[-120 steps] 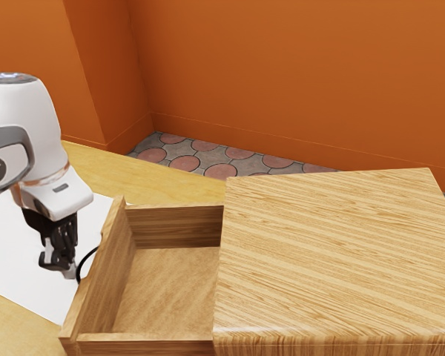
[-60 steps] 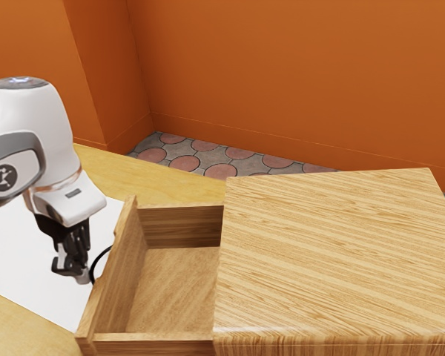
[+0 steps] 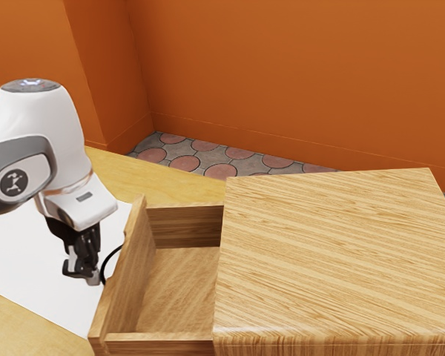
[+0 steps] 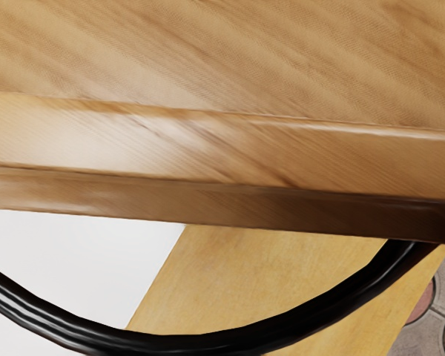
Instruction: Push the drawer handle with one arm to close the drawer
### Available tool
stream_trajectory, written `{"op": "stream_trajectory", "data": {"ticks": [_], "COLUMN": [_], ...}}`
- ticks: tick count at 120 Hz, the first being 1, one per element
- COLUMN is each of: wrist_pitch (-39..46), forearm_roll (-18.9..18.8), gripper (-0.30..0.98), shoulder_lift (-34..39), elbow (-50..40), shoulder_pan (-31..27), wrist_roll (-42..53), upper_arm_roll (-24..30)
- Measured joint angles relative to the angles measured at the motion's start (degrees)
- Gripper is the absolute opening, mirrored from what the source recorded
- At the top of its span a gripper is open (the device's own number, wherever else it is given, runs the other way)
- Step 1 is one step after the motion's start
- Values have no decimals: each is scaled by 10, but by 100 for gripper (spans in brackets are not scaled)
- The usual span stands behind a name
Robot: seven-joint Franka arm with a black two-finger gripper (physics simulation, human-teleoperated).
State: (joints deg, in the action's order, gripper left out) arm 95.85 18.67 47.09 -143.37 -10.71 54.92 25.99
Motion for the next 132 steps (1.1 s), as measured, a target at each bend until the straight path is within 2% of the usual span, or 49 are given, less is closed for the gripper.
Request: {"op": "stream_trajectory", "data": {"ticks": [82, 132], "wrist_pitch": [20, 26], "forearm_roll": [21, 50], "gripper": [-10, -10], "shoulder_lift": [-35, -55], "elbow": [30, 64], "shoulder_pan": [-15, -63], "wrist_roll": [-3, -7], "upper_arm_roll": [41, 110]}}
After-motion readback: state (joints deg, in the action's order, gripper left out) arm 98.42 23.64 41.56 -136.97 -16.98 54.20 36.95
